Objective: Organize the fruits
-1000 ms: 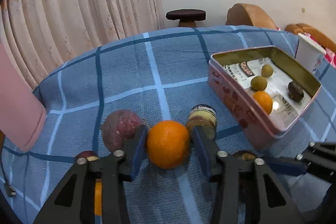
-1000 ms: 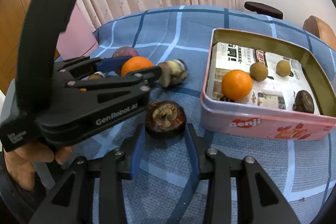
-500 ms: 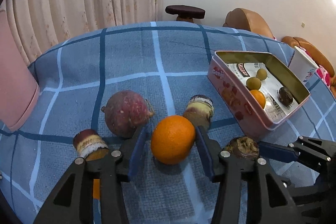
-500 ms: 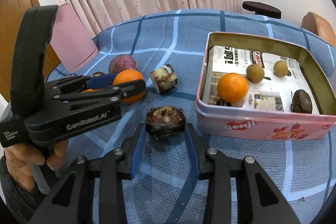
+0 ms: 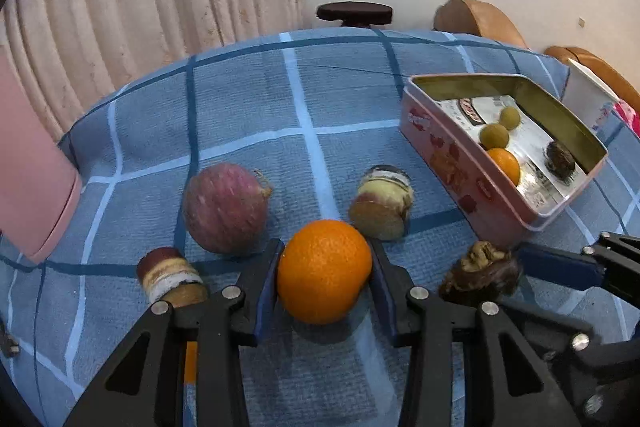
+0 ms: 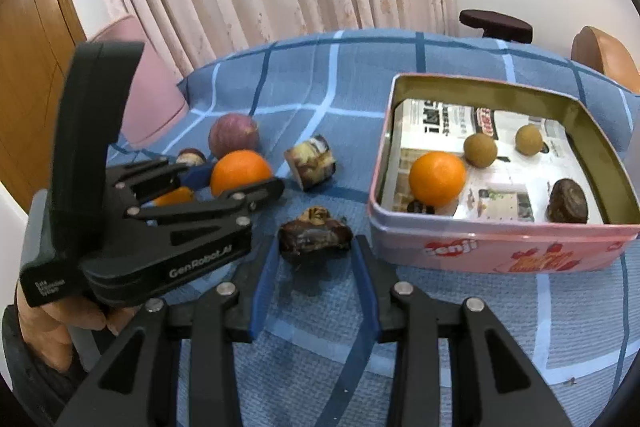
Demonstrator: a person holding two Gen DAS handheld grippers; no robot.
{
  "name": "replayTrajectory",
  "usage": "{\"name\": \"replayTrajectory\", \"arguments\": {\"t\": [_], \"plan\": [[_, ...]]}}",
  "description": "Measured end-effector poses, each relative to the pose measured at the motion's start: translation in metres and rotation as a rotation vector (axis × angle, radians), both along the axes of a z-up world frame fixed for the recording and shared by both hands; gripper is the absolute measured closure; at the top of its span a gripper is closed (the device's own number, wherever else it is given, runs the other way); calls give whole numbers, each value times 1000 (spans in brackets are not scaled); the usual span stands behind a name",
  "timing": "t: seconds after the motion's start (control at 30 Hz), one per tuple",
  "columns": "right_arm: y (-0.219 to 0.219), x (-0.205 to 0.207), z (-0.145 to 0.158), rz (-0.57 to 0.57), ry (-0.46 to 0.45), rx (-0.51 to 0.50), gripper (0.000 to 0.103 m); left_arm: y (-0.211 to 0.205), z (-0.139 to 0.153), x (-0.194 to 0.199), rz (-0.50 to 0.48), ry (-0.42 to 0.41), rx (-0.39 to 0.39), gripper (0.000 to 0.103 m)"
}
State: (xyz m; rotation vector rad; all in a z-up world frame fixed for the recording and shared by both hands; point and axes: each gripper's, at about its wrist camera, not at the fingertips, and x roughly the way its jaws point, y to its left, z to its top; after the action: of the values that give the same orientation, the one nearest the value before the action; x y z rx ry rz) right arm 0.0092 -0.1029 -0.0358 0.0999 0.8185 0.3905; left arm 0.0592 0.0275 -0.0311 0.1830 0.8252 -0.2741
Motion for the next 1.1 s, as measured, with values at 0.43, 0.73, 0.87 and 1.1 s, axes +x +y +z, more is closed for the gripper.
{"name": "replayTrajectory", "arguments": {"t": [0.43, 0.73, 0.87, 1.1], "plan": [[-5, 1, 6, 5, -14, -2, 76, 2, 12, -5, 51, -78, -27, 60], [4, 18, 2, 47, 9, 49, 56, 27, 29, -7, 144, -141, -44, 60], [16, 31, -6, 75, 52, 40, 56, 33, 31, -5, 156, -139, -62, 60], [40, 23, -11, 106, 35, -93, 64, 23, 29, -8, 129, -144, -33, 60]]}}
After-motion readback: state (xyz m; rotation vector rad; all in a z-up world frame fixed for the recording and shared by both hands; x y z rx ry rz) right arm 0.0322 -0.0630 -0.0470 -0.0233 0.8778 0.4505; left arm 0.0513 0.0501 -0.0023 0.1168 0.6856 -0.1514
